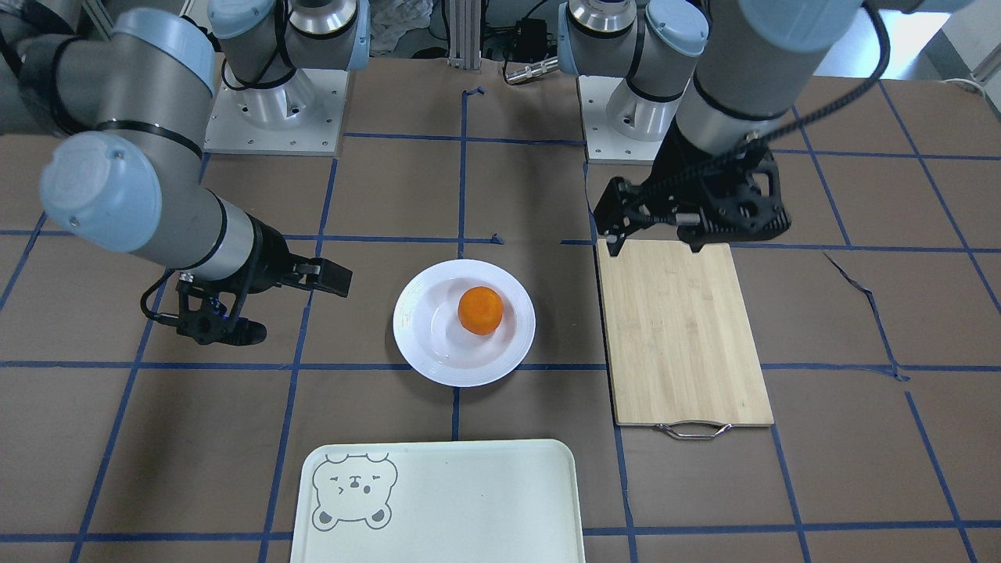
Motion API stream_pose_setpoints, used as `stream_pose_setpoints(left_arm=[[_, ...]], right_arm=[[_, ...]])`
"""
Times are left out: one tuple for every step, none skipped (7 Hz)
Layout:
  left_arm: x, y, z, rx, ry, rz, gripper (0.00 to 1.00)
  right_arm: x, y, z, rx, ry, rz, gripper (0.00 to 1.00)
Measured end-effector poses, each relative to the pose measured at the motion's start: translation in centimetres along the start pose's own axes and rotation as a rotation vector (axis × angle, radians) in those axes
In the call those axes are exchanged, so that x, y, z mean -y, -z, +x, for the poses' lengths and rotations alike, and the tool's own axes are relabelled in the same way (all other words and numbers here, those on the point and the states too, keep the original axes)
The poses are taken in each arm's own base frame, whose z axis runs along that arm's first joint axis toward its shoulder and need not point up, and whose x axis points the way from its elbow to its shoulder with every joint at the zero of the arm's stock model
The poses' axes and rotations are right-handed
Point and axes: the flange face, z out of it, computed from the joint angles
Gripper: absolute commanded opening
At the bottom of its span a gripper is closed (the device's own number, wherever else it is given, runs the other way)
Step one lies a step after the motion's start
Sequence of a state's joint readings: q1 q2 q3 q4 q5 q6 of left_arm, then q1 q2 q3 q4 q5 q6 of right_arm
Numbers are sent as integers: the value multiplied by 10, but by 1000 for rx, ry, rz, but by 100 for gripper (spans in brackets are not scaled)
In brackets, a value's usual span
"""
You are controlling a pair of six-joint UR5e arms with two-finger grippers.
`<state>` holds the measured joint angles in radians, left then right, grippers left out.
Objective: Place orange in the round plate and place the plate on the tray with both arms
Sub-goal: 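Lower the right gripper to the bowl rim nearest it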
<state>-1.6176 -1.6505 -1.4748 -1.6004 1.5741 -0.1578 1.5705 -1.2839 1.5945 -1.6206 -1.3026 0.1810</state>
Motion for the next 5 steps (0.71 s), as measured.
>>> stream_pose_setpoints(left_arm=[[-18,16,-3,6,-2,10,100],[-25,25,-5,4,-12,34,100],[-27,30,-6,-1,-25,52,100],[-24,30,-5,-5,-33,69,100],[-22,29,-5,-7,-36,81,100]], right_arm=[[5,-30,-5,43,29,48,100],[5,-70,-6,115,68,124,100],[-3,-111,-5,225,100,157,100],[-10,-141,-4,318,124,167,100],[-13,-155,-4,358,140,183,100]])
